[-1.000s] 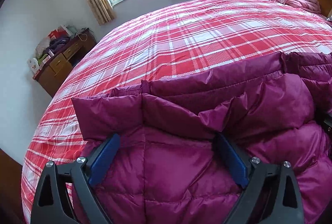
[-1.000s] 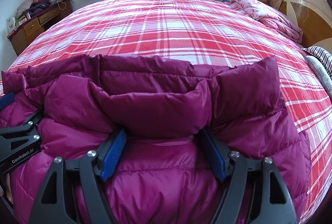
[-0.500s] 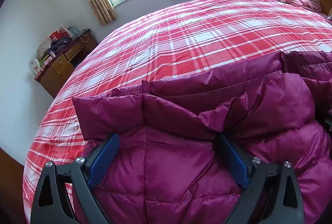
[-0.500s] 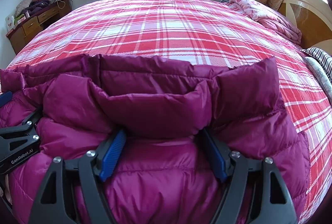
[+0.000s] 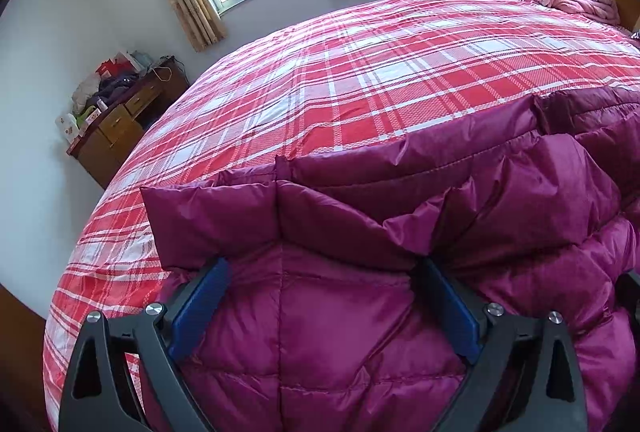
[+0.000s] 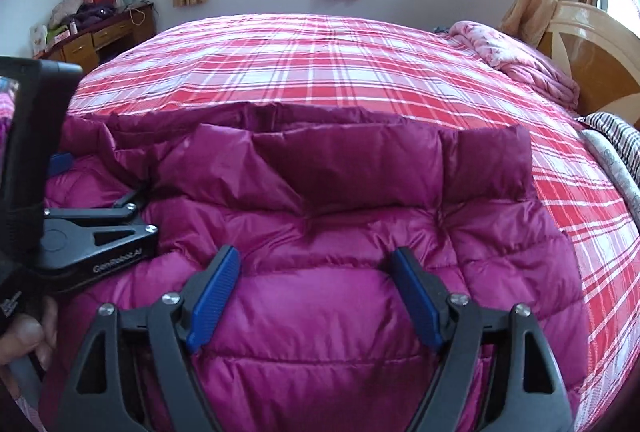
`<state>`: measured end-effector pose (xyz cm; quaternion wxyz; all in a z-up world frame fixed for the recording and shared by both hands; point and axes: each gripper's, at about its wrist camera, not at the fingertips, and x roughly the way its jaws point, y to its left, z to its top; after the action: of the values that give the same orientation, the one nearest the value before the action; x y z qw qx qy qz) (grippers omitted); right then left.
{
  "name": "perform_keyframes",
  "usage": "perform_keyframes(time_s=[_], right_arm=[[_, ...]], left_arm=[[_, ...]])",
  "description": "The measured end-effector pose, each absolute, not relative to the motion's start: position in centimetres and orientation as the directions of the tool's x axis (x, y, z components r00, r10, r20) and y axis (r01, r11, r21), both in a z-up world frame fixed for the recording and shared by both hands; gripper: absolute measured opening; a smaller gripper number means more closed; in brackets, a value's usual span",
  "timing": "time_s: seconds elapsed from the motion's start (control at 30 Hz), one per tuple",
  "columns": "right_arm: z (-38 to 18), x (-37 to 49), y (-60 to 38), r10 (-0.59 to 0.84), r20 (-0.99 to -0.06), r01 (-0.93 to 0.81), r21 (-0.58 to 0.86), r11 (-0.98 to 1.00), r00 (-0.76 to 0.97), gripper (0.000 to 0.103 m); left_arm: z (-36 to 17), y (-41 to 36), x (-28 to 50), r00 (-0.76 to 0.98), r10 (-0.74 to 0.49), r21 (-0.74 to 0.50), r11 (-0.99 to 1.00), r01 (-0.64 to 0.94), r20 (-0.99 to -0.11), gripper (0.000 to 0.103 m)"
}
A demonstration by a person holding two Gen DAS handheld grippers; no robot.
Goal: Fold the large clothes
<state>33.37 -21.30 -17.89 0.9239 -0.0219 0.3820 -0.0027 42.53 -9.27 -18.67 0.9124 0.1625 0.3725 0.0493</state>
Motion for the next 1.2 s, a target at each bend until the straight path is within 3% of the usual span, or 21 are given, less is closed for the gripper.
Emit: perform_keyframes(time_s=[0.57,0.87,1.2], right_arm=[[-18.9,34.1,-20.7,-0.075,-0.733,0.001,-0.101,0.995,0.676,0.087],[-16.4,30.0,-20.6,-0.061,-0.698,0.001,-0.087,0.996,0.714,0.087],[-18.0,22.9,-18.9,-0.075,-0.658,-0.021,-0.138,0.99,0.749,0.088]], left_arm=[[-17.8,-7.9,42.1,0.697,0.171,0.277,0.96,0.041,-0.696,0.097],[-13.7,-0.3,32.6,0.74,0.177,0.222,0.974,-0.039,-0.649,0.097],[-17.3,2.9,27.2,0.707,0.089,0.082,0.996,-0.045,-0.702,0.097]])
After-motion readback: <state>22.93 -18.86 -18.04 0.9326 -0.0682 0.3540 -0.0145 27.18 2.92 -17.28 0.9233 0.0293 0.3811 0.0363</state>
